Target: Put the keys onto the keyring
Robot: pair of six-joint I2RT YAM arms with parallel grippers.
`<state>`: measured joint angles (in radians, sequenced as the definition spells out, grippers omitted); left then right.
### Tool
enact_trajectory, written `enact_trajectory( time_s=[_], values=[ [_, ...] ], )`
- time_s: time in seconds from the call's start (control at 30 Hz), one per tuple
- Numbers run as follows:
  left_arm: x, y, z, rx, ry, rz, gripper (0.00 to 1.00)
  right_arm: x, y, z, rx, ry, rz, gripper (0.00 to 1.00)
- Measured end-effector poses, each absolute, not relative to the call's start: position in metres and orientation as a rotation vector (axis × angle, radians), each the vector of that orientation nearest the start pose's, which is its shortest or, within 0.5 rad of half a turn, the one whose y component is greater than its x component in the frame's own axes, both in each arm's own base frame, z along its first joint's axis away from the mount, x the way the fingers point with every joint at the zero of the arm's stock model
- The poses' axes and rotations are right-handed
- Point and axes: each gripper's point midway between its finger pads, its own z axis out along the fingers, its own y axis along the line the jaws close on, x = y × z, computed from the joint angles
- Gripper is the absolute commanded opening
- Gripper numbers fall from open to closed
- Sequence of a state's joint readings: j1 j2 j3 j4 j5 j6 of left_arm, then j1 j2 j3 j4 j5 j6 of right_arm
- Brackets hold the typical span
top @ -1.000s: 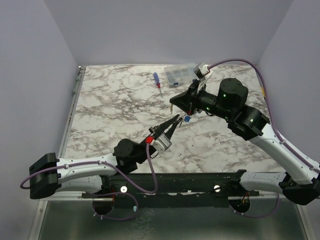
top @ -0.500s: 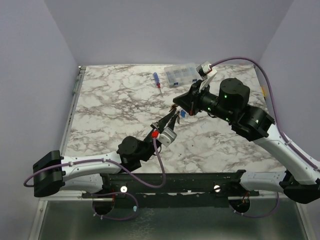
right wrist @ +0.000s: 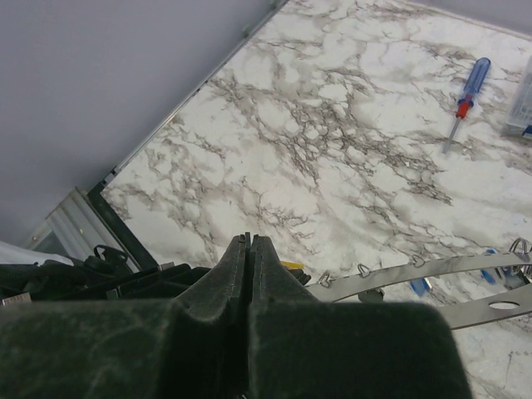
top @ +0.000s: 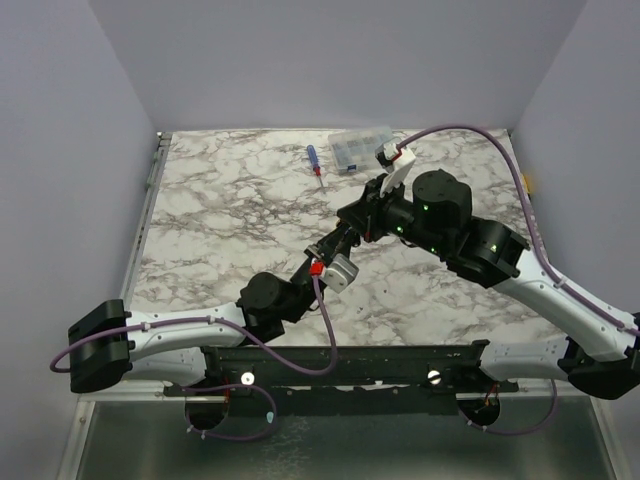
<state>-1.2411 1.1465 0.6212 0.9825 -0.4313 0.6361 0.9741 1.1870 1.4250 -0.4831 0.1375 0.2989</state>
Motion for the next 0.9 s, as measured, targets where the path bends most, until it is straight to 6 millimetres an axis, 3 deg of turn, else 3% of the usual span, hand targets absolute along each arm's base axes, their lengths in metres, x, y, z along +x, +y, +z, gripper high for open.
enact_trajectory(
  time_s=[0.47,0.9],
  values=[
    [0.205,-0.308,0.362,0.625,0.952,-0.327,0.0,0.218,0.291,0.397,-0.485,1.751,0.773,0.0],
    [0.205,-0.308,0.363,0.612,0.956,-0.345,0.0,0.215,0.289,0.4,-0.473,1.749,0.791,0.0]
  ],
)
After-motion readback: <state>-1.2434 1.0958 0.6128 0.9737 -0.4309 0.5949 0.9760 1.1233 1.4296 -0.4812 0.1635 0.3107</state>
